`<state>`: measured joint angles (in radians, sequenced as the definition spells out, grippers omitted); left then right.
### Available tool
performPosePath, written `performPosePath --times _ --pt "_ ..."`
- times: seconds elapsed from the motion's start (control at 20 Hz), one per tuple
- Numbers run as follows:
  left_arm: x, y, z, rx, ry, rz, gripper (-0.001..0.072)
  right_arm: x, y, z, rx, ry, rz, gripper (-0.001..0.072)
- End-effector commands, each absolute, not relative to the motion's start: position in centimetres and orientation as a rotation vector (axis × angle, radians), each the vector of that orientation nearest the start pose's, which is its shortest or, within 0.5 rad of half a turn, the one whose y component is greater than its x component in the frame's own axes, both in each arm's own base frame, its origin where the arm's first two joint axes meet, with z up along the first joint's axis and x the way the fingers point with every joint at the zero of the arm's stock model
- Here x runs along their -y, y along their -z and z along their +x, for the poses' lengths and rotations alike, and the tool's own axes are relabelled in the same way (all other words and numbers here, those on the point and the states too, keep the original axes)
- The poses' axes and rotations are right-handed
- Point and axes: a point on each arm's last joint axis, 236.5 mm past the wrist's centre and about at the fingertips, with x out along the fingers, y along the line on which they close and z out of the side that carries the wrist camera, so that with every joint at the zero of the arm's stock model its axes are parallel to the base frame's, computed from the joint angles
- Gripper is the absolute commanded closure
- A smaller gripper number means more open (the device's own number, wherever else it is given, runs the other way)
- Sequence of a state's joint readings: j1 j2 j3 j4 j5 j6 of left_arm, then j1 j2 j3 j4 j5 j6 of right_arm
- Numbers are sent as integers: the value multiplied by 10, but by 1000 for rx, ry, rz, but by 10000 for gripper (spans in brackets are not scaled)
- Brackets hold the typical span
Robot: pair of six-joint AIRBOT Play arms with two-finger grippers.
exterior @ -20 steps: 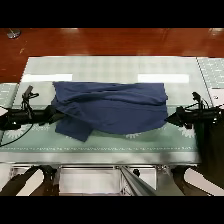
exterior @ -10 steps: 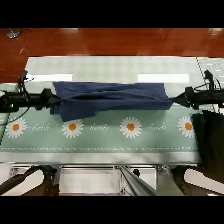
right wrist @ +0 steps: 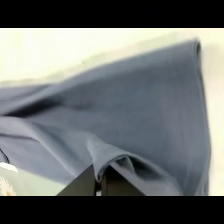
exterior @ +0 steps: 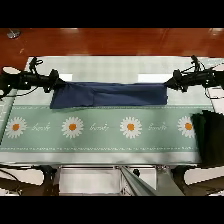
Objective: Fold the shirts.
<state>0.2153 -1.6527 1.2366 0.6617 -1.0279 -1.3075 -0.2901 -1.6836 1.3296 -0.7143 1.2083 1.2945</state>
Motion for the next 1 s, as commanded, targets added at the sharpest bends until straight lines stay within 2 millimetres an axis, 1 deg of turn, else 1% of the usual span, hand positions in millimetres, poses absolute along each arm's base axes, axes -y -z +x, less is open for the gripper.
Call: performPosePath --times 0.0,0.05,0.1,0.15,0.2,0.25,0.35,0.4,0.45,0.5,0.55,0.65,0.7,0.8,0.85,0.95 --pt "57 55 487 -1181 270 -863 669 -39 45 472 -1269 -332 843 686" --pt "57 56 485 -1187 271 -866 490 -36 46 473 -1263 -328 841 652" --pt "57 53 480 -1209 293 -865 19 -31 43 474 -1255 -325 847 347" --pt "50 51 472 -1244 305 -839 6 -24 39 473 -1248 -340 829 82" --pt "39 49 461 -1294 304 -817 7 -12 36 471 -1249 -341 818 92" --pt "24 48 447 -1362 276 -805 7 3 38 467 -1259 -312 812 92" --pt "-4 49 419 -1456 198 -749 7 34 54 455 -1311 -187 810 93" --pt "-15 48 410 -1464 158 -702 7 46 63 449 -1344 -128 780 93" --pt "-19 44 406 -1444 134 -671 7 53 70 444 -1364 -94 755 93" --pt "-19 38 407 -1392 117 -658 7 50 73 443 -1377 -101 755 93" --pt "-17 31 408 -1334 100 -640 7 41 77 442 -1398 -125 770 93" --pt "-7 15 411 -1203 78 -593 7 17 83 437 -1448 -207 789 93" --pt "2 6 410 -1146 78 -568 7 5 87 434 -1472 -243 793 93" --pt "25 -8 400 -1094 114 -523 7 -10 94 432 -1505 -272 782 93" --pt "39 -13 394 -1089 145 -500 7 -18 96 432 -1513 -286 780 93" --pt "68 -22 387 -1081 209 -460 7 -38 96 435 -1515 -337 791 93"
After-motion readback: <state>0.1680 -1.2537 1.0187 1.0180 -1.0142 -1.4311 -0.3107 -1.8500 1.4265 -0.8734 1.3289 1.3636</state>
